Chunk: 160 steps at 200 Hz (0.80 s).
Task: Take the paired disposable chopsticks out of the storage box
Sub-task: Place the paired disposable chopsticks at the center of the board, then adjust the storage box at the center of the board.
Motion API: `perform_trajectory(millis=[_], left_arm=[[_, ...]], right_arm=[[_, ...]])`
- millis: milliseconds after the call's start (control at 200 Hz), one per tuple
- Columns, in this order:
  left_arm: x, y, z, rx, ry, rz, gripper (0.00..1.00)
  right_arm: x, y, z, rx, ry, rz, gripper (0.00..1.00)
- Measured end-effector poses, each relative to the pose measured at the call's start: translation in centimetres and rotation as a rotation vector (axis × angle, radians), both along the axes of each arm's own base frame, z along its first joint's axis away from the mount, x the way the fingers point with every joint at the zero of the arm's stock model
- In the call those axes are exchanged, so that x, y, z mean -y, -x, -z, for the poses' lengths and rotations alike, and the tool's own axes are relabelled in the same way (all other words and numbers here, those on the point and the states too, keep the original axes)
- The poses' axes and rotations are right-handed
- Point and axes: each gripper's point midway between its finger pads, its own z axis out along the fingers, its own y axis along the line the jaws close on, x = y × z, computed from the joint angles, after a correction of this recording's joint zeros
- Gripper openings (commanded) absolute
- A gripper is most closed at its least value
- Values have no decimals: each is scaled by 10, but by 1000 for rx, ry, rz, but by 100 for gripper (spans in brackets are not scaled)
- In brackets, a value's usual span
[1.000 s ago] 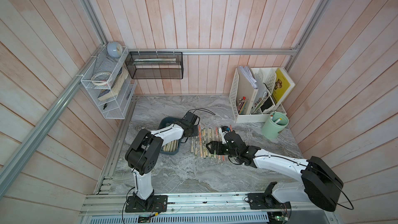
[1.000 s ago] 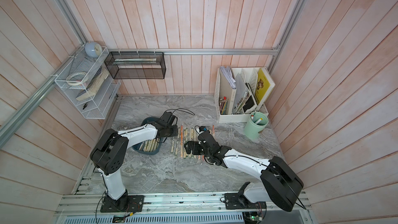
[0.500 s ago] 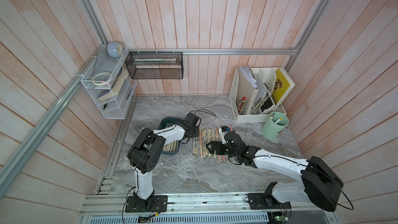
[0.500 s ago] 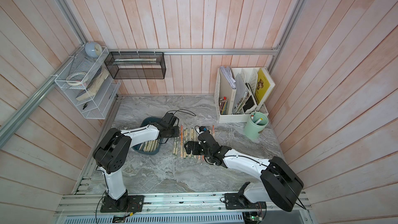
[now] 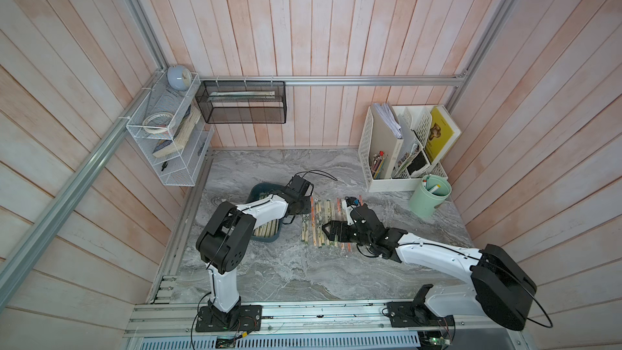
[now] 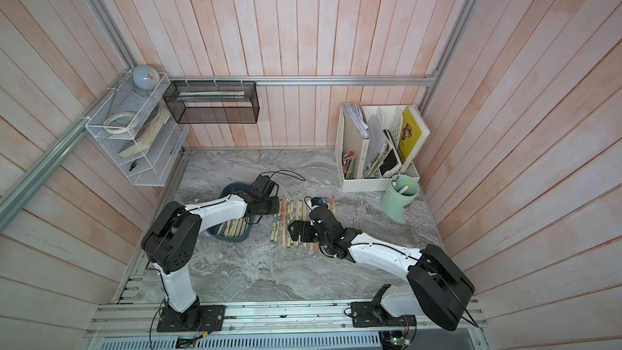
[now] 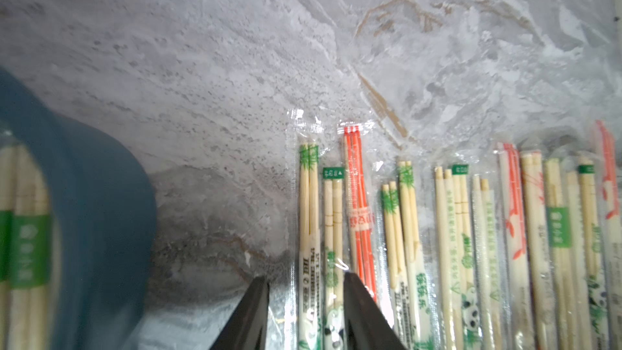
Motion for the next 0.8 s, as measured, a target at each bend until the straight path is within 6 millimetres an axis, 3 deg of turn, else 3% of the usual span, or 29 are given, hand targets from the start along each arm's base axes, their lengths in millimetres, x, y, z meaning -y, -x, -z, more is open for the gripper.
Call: perform_trajectory(millis=[145, 340, 460, 585, 800], left_arm=[[-16, -9, -32, 57, 26, -34, 50], [-75, -34, -69, 137, 37, -173, 52], [-113, -36, -64, 121, 14, -254, 52], [-146, -24, -47, 67, -21, -319, 52], [-171, -6, -45, 39, -41, -369, 52]], right_arm=[[0, 0, 1, -2, 5, -2, 98], [-13, -13, 4, -21, 41, -7, 98], [-30, -29, 2, -26, 54, -10, 98], [-52, -48, 3, -34, 64, -18, 98], [-90, -75, 22, -78, 97, -61, 97]])
